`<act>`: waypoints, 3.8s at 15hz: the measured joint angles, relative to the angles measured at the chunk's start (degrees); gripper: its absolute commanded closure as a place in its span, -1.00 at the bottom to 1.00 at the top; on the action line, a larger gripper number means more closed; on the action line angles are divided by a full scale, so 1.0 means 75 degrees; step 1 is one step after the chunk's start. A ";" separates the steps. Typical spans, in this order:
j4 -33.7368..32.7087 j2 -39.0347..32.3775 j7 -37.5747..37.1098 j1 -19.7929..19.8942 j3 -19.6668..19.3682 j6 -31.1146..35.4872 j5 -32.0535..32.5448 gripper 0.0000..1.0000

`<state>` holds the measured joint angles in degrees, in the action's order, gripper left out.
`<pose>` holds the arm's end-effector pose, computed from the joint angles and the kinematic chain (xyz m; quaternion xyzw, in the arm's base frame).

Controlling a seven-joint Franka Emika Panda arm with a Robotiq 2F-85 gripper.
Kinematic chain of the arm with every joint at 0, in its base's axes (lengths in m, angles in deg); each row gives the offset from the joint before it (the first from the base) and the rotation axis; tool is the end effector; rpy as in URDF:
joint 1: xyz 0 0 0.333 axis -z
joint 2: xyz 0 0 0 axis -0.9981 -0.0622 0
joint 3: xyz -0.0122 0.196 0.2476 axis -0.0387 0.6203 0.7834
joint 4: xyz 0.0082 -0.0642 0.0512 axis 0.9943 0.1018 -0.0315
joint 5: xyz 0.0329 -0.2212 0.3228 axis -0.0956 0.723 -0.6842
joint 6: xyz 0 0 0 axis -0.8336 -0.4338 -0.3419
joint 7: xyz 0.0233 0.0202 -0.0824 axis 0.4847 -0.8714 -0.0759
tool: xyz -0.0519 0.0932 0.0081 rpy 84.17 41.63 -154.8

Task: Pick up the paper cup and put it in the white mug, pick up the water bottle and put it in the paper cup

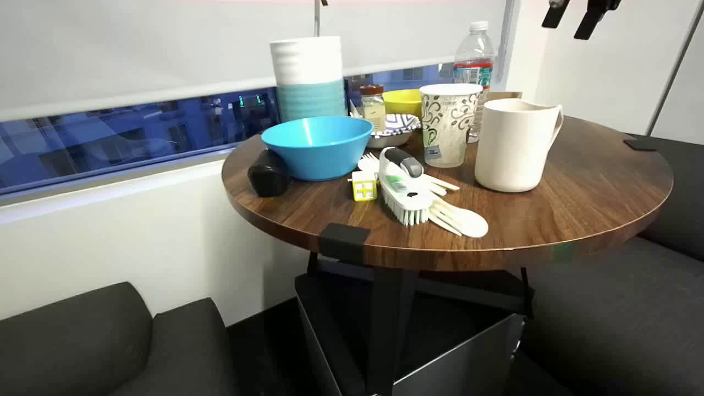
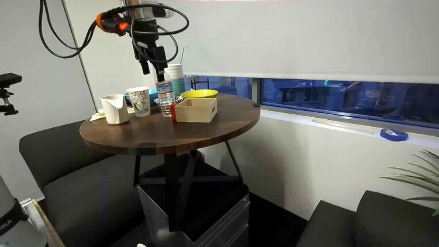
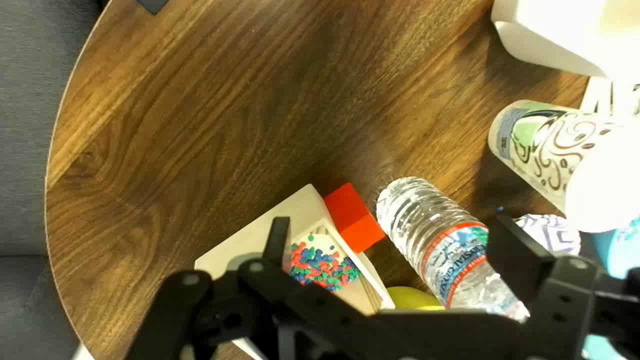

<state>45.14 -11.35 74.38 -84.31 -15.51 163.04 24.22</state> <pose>0.4124 -0.1126 0.5471 -0.9891 0.0829 -0.0836 0.0881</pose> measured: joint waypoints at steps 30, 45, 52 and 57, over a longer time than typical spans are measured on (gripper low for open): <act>-0.2460 -0.1590 -0.1833 -0.0242 0.1227 -0.2252 -0.0780 -1.00; -0.0765 -0.1063 -0.1759 -0.0359 0.1889 -0.0481 -0.0797 -1.00; -0.0239 -0.0991 -0.1826 -0.0336 0.1869 -0.0124 -0.0797 -1.00; -0.0202 -0.1137 -0.2365 -0.0307 0.1870 0.0088 -0.0797 -1.00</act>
<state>43.63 -19.88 56.64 -86.61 -1.48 163.70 18.24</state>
